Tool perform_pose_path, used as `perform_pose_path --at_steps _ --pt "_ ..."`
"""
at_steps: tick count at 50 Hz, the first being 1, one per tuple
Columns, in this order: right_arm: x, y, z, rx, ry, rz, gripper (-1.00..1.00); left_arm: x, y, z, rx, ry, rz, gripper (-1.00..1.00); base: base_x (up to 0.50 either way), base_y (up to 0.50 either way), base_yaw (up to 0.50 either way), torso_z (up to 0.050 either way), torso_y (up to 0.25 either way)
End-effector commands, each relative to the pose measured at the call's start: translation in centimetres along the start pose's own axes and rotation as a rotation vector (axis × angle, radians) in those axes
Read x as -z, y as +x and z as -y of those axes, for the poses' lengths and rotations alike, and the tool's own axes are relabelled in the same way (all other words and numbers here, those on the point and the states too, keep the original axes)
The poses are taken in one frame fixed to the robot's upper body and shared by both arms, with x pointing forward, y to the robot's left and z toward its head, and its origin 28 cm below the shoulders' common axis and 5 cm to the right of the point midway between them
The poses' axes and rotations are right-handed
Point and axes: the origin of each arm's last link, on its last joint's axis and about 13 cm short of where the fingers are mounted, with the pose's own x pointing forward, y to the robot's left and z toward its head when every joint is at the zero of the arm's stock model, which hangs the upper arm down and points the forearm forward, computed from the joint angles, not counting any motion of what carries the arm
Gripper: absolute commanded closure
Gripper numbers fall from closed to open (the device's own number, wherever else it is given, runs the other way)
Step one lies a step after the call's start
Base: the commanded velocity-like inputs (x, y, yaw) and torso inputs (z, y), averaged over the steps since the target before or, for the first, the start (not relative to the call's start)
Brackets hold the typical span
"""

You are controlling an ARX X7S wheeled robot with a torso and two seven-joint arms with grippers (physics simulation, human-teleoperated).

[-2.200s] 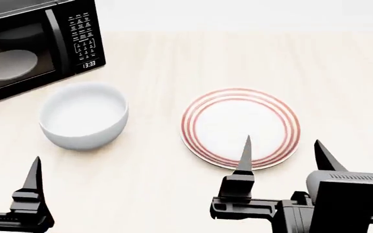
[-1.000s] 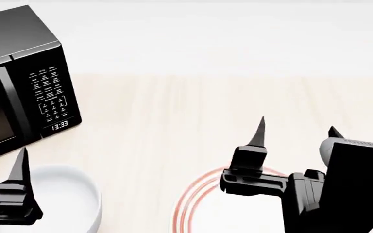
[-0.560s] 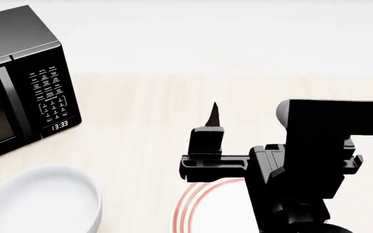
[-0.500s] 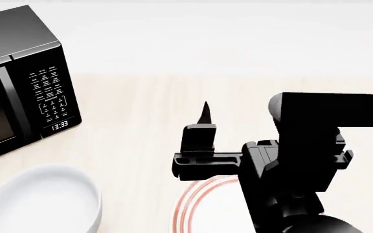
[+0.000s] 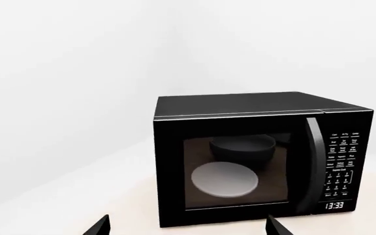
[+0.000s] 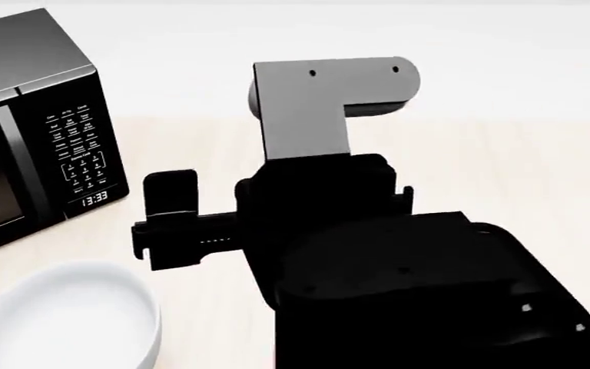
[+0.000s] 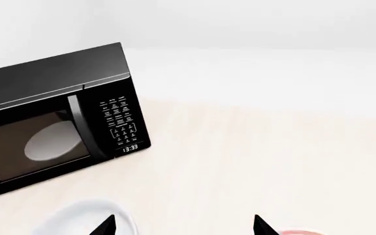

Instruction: Put the white bowl to the right of the plate.

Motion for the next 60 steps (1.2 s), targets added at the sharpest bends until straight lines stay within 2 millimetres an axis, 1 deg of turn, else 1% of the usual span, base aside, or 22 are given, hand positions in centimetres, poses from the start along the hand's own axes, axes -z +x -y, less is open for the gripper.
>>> perform_pose_path --at_steps 1,4,10,13,14,18,20,27,32,35,41,49,60 --pt "-1.6 1.0 -1.4 0.008 0.009 -0.101 -1.00 -0.1 -0.2 -0.8 -0.043 -0.011 0.007 -1.00 0.00 0.00 0.00 0.000 0.000" --pt "-2.1 1.5 -1.8 0.010 0.038 -0.130 -1.00 0.3 -0.2 -0.8 -0.048 -0.013 0.007 -1.00 0.00 0.00 0.00 0.000 0.000" --pt "-2.9 2.9 -2.8 0.016 0.097 -0.194 -1.00 0.4 -0.1 -1.0 -0.056 -0.017 0.008 -1.00 0.00 0.00 0.00 0.000 0.000" --pt "-2.9 4.0 -3.3 0.029 0.138 -0.228 -1.00 0.4 -0.2 -1.0 -0.062 -0.017 0.009 -1.00 0.00 0.00 0.00 0.000 0.000" --pt "-2.9 4.6 -3.5 0.040 0.161 -0.248 -1.00 0.3 -0.2 -1.1 -0.065 -0.015 0.011 -1.00 0.00 0.00 0.00 0.000 0.000" --pt "-2.7 6.5 -4.1 0.066 0.190 -0.293 -1.00 0.3 -0.2 -1.2 -0.068 -0.018 0.011 -1.00 0.00 0.00 0.00 0.000 0.000" --pt "-2.6 7.1 -4.2 0.076 0.192 -0.303 -1.00 0.3 -0.2 -1.3 -0.070 -0.018 0.011 -1.00 0.00 0.00 0.00 0.000 0.000" --pt "-2.2 8.5 -4.0 0.087 0.222 -0.339 -1.00 0.3 -0.2 -1.4 -0.080 -0.014 0.011 -1.00 0.00 0.00 0.00 0.000 0.000" --pt "-1.5 9.8 -4.2 0.145 0.230 -0.351 -1.00 0.3 -0.2 -1.4 -0.078 -0.012 0.012 -1.00 0.00 0.00 0.00 0.000 0.000" --pt "-1.0 10.2 -4.6 0.183 0.218 -0.359 -1.00 0.3 -0.2 -1.4 -0.079 -0.012 0.012 -1.00 0.00 0.00 0.00 0.000 0.000" --pt "-0.1 10.5 -5.5 0.188 0.199 -0.372 -1.00 0.3 -0.3 -1.5 -0.076 -0.012 0.012 -1.00 0.00 0.00 0.00 0.000 0.000" --pt "0.7 10.3 -6.7 0.167 0.165 -0.387 -1.00 0.2 -0.3 -1.6 -0.078 -0.014 0.013 -1.00 0.00 0.00 0.00 0.000 0.000" --pt "2.0 11.1 -7.0 0.157 0.157 -0.429 -1.00 0.2 -0.3 -1.6 -0.081 -0.015 0.013 -1.00 0.00 0.00 0.00 0.000 0.000"
